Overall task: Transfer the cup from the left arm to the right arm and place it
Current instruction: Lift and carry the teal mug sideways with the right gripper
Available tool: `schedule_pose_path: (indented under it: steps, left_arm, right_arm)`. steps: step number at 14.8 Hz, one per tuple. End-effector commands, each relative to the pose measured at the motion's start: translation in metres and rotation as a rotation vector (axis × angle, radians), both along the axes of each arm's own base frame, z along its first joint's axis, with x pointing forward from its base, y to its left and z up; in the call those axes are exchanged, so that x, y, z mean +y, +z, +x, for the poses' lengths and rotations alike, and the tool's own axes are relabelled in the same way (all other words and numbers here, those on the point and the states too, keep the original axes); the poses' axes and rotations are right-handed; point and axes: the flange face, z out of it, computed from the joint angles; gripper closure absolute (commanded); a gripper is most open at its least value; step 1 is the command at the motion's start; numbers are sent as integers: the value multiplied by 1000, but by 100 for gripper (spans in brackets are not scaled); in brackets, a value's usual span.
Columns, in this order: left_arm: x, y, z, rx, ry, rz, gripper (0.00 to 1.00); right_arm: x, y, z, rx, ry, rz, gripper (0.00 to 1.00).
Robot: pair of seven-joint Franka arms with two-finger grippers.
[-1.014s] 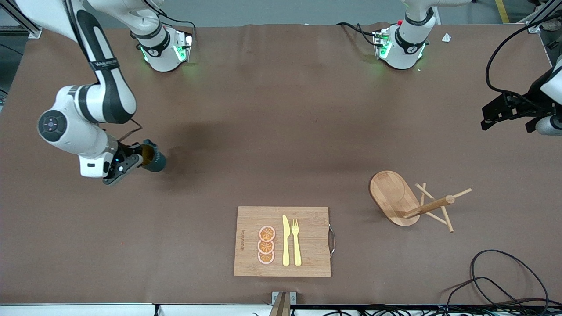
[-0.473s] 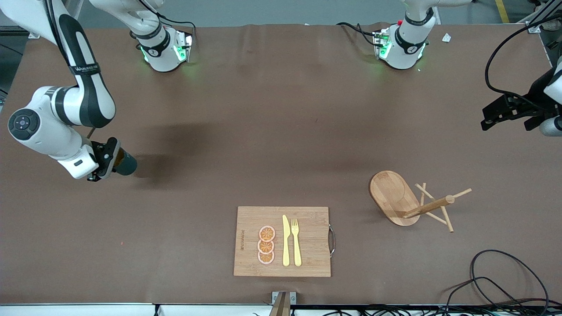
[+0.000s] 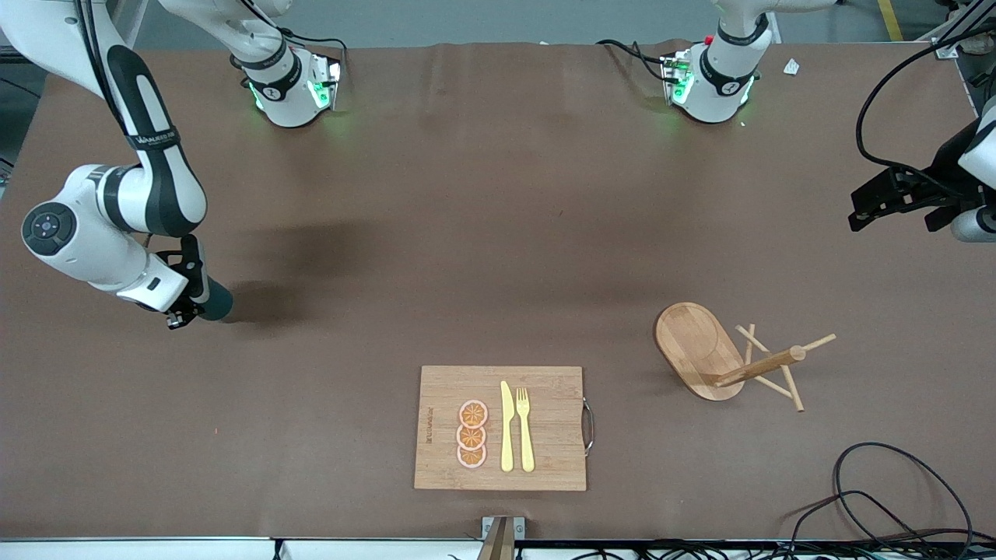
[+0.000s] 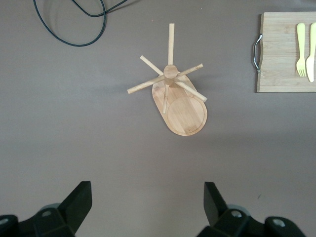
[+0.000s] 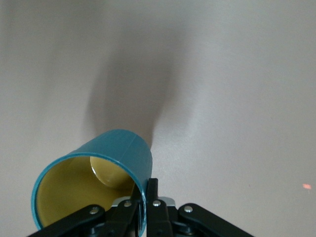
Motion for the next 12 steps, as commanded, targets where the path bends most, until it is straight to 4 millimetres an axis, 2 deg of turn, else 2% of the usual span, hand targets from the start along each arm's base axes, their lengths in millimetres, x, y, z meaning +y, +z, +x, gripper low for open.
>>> schedule_pose_path:
  steps: [1, 5, 12]
  left_arm:
    - [-3, -1, 1, 1, -8, -3, 0]
    - [1, -1, 1, 1, 0, -2, 0]
    - [3, -2, 2, 2, 5, 3, 0]
  right_arm:
    - [-2, -17, -9, 12, 96, 5, 100]
    - [12, -28, -11, 35, 204, 10, 100]
    - [4, -29, -15, 51, 182, 15, 100]
